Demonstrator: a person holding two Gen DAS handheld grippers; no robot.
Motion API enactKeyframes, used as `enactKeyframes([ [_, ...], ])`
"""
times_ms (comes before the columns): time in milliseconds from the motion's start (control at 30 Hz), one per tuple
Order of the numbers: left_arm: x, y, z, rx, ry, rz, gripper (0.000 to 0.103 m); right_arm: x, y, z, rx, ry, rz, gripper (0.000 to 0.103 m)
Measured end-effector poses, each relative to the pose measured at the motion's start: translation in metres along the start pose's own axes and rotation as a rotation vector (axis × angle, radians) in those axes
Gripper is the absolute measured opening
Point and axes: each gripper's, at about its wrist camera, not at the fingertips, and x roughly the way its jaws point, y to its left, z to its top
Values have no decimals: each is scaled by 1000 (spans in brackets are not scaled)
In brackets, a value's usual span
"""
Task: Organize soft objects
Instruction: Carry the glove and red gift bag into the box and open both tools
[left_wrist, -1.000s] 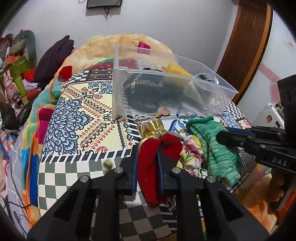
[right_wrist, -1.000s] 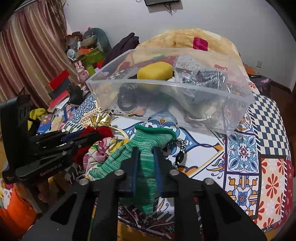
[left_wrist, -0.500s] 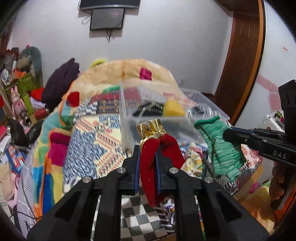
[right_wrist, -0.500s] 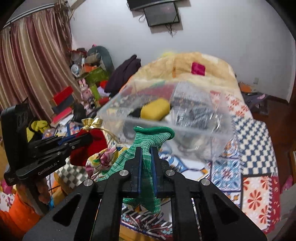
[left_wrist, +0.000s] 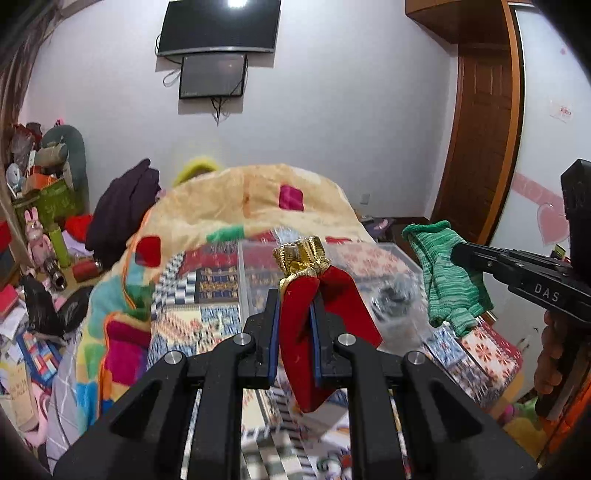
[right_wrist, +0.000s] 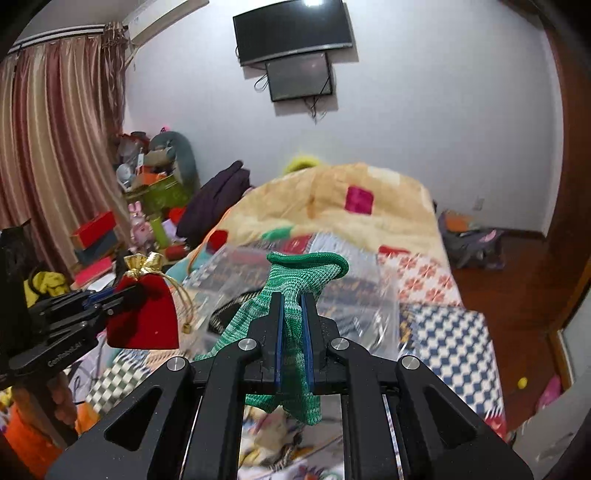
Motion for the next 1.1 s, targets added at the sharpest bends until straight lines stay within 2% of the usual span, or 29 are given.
enactKeyframes([
  [133, 16, 2, 13, 4, -7, 20, 13, 12, 0, 11, -10, -14, -25, 8],
  [267, 40, 7, 19, -5, 17, 46, 13, 32, -1, 16, -27, 8, -53, 8],
  [600, 97, 8, 8, 13, 140, 61, 13, 86, -9, 6, -35, 158, -68, 8],
  [900, 121, -3, -3, 74, 215, 74, 14, 101, -10, -5, -50, 235, -70, 10],
  [1033, 122, -5, -4, 76, 229, 63, 21, 102, -10, -5, -62, 252, -76, 19],
  [1067, 120, -5, -3, 74, 227, 57, 26, 100, -10, -4, -60, 251, -73, 25],
  [1100, 118, -6, -3, 73, 222, 54, 37, 98, -11, -3, -56, 248, -69, 31],
])
